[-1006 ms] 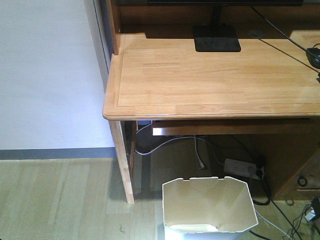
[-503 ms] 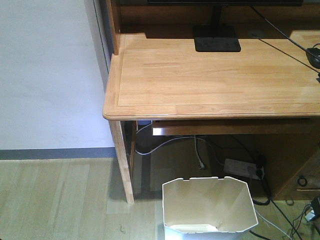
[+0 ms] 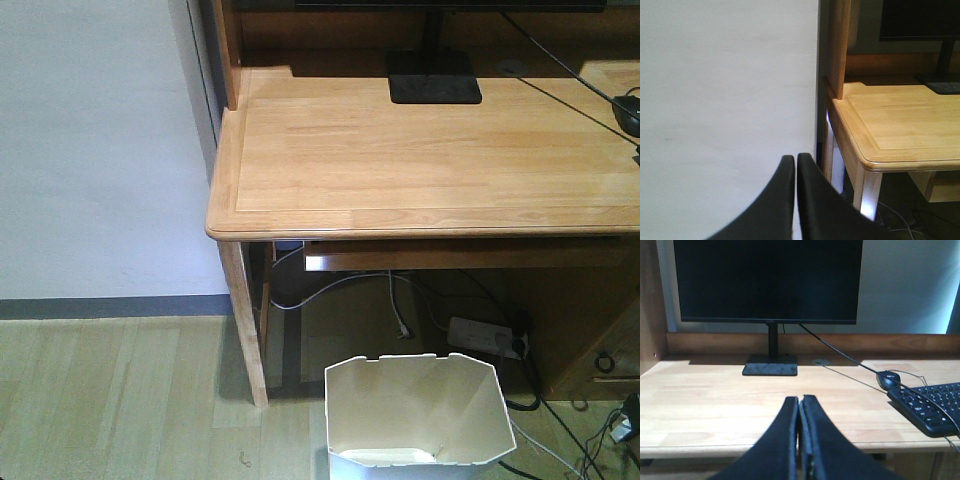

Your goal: Move trash bin to bedside with robot

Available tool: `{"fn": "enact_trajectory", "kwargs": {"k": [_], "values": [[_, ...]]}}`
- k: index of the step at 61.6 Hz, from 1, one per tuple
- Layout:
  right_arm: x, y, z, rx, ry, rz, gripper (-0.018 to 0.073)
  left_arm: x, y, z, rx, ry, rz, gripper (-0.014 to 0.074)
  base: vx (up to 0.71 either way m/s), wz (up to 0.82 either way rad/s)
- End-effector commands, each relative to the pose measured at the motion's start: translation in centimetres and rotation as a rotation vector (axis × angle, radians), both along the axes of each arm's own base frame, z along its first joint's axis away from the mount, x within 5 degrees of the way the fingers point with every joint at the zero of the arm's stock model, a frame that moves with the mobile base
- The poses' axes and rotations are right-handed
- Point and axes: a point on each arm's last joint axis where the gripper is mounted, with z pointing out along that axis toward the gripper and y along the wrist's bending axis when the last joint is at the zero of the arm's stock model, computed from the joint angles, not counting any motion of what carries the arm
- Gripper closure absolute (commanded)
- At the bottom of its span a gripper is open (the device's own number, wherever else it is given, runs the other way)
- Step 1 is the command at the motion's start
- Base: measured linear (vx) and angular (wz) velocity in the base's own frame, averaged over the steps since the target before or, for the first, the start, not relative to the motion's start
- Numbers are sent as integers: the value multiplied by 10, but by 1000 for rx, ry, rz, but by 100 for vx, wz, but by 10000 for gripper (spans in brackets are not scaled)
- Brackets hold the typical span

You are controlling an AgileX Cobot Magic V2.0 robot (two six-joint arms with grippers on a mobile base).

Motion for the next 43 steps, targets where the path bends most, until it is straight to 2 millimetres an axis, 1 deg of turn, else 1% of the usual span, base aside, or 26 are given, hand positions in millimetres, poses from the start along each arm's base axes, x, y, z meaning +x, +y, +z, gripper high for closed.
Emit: {"fn": "enact_trajectory", "kwargs": {"k": [1, 6, 12, 20, 26, 30, 37, 43], "values": [[-3, 0, 15, 0, -134, 3, 568, 0, 0, 1, -15, -73, -1, 603, 0, 0], [-4, 1, 25, 9, -150, 5, 568, 0, 0, 1, -15, -73, -1, 603, 0, 0], [-5, 0, 38, 12, -128, 3, 568, 0, 0, 1, -15, -73, -1, 603, 0, 0], [-1, 0, 58, 14, -100, 2, 568, 0, 0, 1, -15, -73, -1, 603, 0, 0], [9, -1, 74, 18, -58, 2, 568, 0, 0, 1, -15, -73, -1, 603, 0, 0], [17, -1, 80, 21, -16, 1, 568, 0, 0, 1, -15, -73, -1, 603, 0, 0], [30, -2, 87, 30, 64, -1, 568, 0, 0, 1, -15, -73, -1, 603, 0, 0], [41, -3, 86, 33, 114, -2, 568, 0, 0, 1, -15, -73, -1, 603, 0, 0]]}}
